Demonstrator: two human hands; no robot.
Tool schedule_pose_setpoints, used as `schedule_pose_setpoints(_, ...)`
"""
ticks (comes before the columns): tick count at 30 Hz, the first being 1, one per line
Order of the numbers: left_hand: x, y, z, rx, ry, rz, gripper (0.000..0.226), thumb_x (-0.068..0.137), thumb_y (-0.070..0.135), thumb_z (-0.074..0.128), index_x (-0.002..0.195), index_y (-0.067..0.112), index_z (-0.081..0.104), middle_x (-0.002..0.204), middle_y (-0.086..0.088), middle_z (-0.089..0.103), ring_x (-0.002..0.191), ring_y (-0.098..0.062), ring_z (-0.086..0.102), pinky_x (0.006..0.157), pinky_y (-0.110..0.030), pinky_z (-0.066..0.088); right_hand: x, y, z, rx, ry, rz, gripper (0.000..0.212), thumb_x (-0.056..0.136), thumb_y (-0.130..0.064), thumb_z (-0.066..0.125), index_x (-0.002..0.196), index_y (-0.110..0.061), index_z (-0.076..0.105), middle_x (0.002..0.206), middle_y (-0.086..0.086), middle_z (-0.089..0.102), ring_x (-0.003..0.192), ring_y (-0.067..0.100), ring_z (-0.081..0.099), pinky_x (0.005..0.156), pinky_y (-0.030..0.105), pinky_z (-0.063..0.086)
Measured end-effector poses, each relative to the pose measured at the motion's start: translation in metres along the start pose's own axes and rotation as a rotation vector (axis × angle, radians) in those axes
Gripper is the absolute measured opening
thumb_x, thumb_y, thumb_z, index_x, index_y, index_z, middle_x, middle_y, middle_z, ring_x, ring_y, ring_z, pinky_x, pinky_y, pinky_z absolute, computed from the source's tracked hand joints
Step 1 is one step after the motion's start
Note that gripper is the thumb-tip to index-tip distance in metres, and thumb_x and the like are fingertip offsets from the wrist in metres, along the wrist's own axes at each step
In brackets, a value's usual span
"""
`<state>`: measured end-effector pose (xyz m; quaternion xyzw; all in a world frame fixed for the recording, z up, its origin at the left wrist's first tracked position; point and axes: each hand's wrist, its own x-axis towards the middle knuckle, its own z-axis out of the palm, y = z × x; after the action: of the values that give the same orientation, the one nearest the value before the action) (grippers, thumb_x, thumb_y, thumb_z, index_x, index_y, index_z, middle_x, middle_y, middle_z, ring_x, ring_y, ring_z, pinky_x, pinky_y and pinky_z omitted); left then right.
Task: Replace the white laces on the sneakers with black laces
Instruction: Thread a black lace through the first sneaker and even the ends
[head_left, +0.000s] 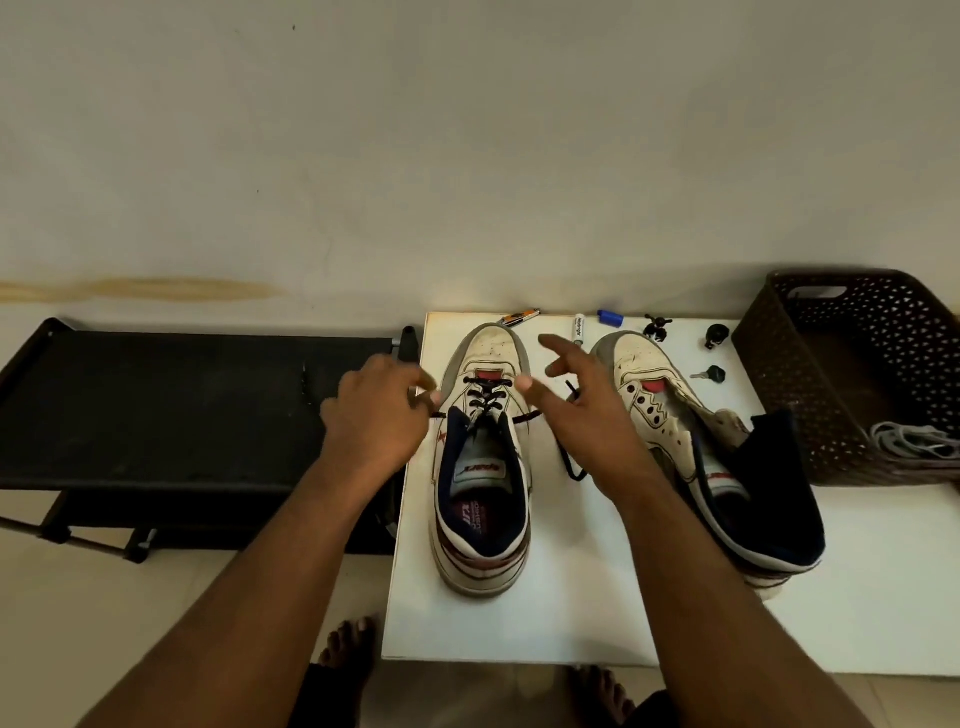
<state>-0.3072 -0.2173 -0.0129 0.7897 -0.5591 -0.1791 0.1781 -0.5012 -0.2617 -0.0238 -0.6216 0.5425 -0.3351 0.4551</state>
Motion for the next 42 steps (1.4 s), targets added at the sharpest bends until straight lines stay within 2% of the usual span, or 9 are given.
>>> schedule_pose_setpoints(3, -0.006, 0.026, 0.000, -0.257, 0.162, 0.160, 0.018, 0.091, 0.037, 0.061, 0.108, 0.033, 0.066, 0.122, 0.008, 0.056, 0.120, -0.019, 0.049, 0.102, -0.050, 0.039, 0.002, -0.013, -0.003, 0.431, -0.041, 0.076, 0.032, 0.101, -0.022, 0.043, 0.130, -0.032, 0.053, 0.102, -0.005, 0.066, 0.071, 0.000, 0.047, 0.069, 0.022, 0.036)
schedule_pose_setpoints(6, -0.007, 0.034, 0.002, -0.325, 0.076, 0.102, 0.016, 0.087, 0.042, 0.064, 0.095, 0.029, 0.069, 0.105, 0.006, 0.058, 0.102, -0.015, 0.056, 0.090, -0.044, 0.047, 0.001, -0.016, -0.005, 0.267, -0.069, -0.016, 0.032, 0.100, -0.008, 0.039, 0.119, -0.028, 0.056, 0.090, -0.004, 0.073, 0.069, -0.001, 0.052, 0.066, 0.019, 0.038)
schedule_pose_setpoints(11, -0.015, 0.028, -0.002, -0.139, -0.128, 0.036, 0.019, 0.082, 0.036, 0.071, 0.092, 0.023, 0.063, 0.084, 0.008, 0.057, 0.078, -0.010, 0.057, 0.067, -0.027, 0.046, 0.006, -0.004, -0.004, -0.023, -0.066, -0.003, 0.010, 0.099, -0.016, 0.048, 0.095, -0.023, 0.043, 0.093, -0.009, 0.071, 0.067, 0.008, 0.060, 0.061, 0.021, 0.043)
schedule_pose_setpoints(16, -0.021, 0.037, 0.014, -0.001, -0.026, 0.060, 0.015, 0.088, 0.025, 0.064, 0.100, 0.016, 0.066, 0.092, 0.001, 0.063, 0.076, -0.011, 0.054, 0.067, -0.023, 0.042, 0.011, -0.003, 0.004, 0.040, 0.069, -0.013, 0.003, 0.083, -0.016, 0.072, 0.082, -0.016, 0.070, 0.081, -0.001, 0.072, 0.077, 0.011, 0.067, 0.070, 0.023, 0.052)
schedule_pose_setpoints(21, -0.009, 0.029, 0.017, -0.181, -0.036, -0.016, 0.010, 0.086, 0.021, 0.067, 0.088, 0.014, 0.074, 0.085, 0.000, 0.070, 0.075, -0.013, 0.063, 0.063, -0.025, 0.050, 0.006, -0.004, 0.014, 0.166, -0.078, 0.020, 0.018, 0.089, -0.006, 0.063, 0.099, -0.017, 0.075, 0.098, -0.006, 0.072, 0.083, -0.006, 0.063, 0.069, 0.010, 0.047)
schedule_pose_setpoints(25, -0.002, 0.024, 0.011, -0.629, -0.152, -0.284, 0.010, 0.080, 0.004, 0.071, 0.075, 0.012, 0.074, 0.080, -0.008, 0.072, 0.074, -0.021, 0.069, 0.057, -0.026, 0.053, 0.006, -0.005, 0.018, 0.006, -0.081, -0.024, 0.018, 0.086, -0.007, 0.067, 0.100, -0.014, 0.075, 0.099, -0.002, 0.072, 0.085, 0.001, 0.063, 0.082, 0.024, 0.052)
schedule_pose_setpoints(28, -0.001, 0.024, 0.007, -0.788, -0.205, -0.391, 0.007, 0.078, -0.002, 0.071, 0.080, 0.004, 0.073, 0.085, -0.016, 0.072, 0.072, -0.022, 0.068, 0.059, -0.026, 0.055, 0.004, -0.009, 0.019, -0.186, -0.122, -0.054, 0.018, 0.088, -0.008, 0.065, 0.102, -0.013, 0.075, 0.099, -0.001, 0.071, 0.081, 0.001, 0.059, 0.079, 0.017, 0.047)
schedule_pose_setpoints(31, 0.001, 0.023, 0.005, -0.854, -0.219, -0.437, 0.007, 0.077, -0.003, 0.071, 0.083, 0.000, 0.072, 0.089, -0.020, 0.071, 0.076, -0.026, 0.068, 0.069, -0.031, 0.058, 0.002, -0.010, 0.024, -0.362, -0.136, -0.111, 0.021, 0.091, -0.012, 0.062, 0.108, -0.016, 0.074, 0.109, 0.001, 0.069, 0.093, 0.006, 0.058, 0.083, 0.016, 0.042)
schedule_pose_setpoints(42, 0.004, 0.022, 0.004, -0.936, -0.295, -0.478, 0.012, 0.081, 0.000, 0.068, 0.093, -0.003, 0.070, 0.077, -0.013, 0.071, 0.061, -0.018, 0.069, 0.055, -0.026, 0.056, -0.001, -0.005, 0.034, -0.333, -0.017, -0.127, 0.017, 0.088, -0.018, 0.067, 0.103, -0.015, 0.075, 0.101, 0.004, 0.070, 0.095, 0.017, 0.062, 0.089, 0.030, 0.050)
